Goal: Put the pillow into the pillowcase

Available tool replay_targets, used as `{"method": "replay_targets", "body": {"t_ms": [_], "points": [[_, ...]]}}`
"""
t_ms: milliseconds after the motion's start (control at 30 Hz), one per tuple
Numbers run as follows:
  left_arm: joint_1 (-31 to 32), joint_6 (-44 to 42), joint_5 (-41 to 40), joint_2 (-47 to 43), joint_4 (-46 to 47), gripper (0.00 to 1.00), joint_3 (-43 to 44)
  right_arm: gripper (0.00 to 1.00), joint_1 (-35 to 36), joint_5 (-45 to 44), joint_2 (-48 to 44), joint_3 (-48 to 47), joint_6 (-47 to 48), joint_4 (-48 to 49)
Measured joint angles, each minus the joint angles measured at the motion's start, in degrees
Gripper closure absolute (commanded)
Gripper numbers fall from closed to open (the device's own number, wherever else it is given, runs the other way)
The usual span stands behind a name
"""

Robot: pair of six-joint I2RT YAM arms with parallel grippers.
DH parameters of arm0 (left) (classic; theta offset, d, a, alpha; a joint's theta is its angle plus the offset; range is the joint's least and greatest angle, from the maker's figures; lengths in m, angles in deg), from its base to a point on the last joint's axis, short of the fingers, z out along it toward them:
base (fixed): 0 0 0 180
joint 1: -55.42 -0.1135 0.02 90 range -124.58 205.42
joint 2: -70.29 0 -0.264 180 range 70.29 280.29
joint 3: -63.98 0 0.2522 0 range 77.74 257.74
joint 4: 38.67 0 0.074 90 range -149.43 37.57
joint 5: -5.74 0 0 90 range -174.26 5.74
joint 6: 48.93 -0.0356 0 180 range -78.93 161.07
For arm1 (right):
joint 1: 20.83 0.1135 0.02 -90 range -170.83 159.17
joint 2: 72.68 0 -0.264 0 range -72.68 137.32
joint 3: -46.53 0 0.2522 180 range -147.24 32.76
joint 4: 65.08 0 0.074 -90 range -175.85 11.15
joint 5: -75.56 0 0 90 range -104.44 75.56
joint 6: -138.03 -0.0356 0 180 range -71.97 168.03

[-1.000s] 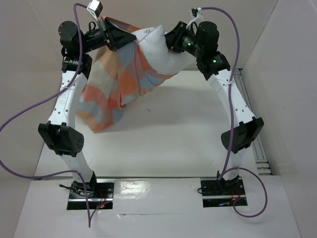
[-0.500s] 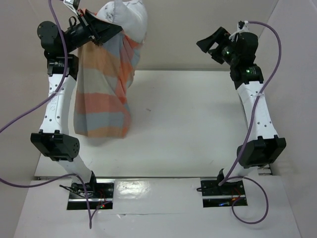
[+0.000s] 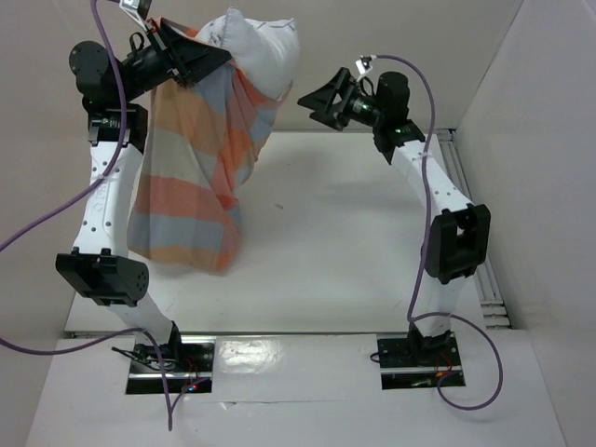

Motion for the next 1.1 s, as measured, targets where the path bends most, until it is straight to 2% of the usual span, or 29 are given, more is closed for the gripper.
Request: {"method": "replay_targets", "body": {"t_ms": [133,267,367,400,500,667,700,767,800,867,900,1100], "points": [[0.09,0.0,0.55,-1.09,-0.28,1.0,-0.74,0.05,2.75,1.33,2.97,-6.8,-2.49,3.34],[0.17,0.0,0.72,-1.31,-0.26,1.0,-0.79,0.11,4.04,1.29,2.97,-8.07,-4.92,6.75],[0.17,0.02,0.68,-1.44,-0.2,1.0,-1.27,0.11,4.28,1.27,3.61,-8.63,-5.77,6.6],[0.17,0.02,0.63,-1.62,-0.17,1.0,-1.62,0.18,4.44,1.25,4.15,-9.33,-5.86,6.6],[0.37,0.02,0.61,-1.81,-0.04,1.0,-1.9,0.23,4.52,1.29,6.91,-12.17,-6.21,6.29],[0.57,0.02,0.61,-1.92,0.0,1.0,-1.97,0.43,4.57,1.95,14.27,-21.57,-5.62,3.39],[0.57,0.02,0.61,-1.92,-0.02,1.0,-1.99,0.6,4.57,2.19,15.34,-23.12,-5.57,2.51],[0.57,0.02,0.59,-1.92,0.0,1.0,-1.99,0.75,4.57,2.62,16.63,-25.03,-4.7,0.63],[0.57,0.02,0.59,-1.92,0.0,1.0,-1.99,0.85,4.57,2.78,16.7,-25.14,-4.42,-0.15],[0.57,0.02,0.59,-1.92,0.22,1.0,-2.29,0.97,4.57,2.99,16.31,-24.33,-3.85,-0.52],[0.57,0.02,0.59,-1.92,0.28,1.0,-2.43,1.0,4.57,3.04,15.76,-23.41,-3.63,-0.48],[0.57,0.09,0.59,-1.95,1.16,1.0,-3.1,1.0,4.57,2.82,13.22,-20.44,-1.79,-1.16]]}}
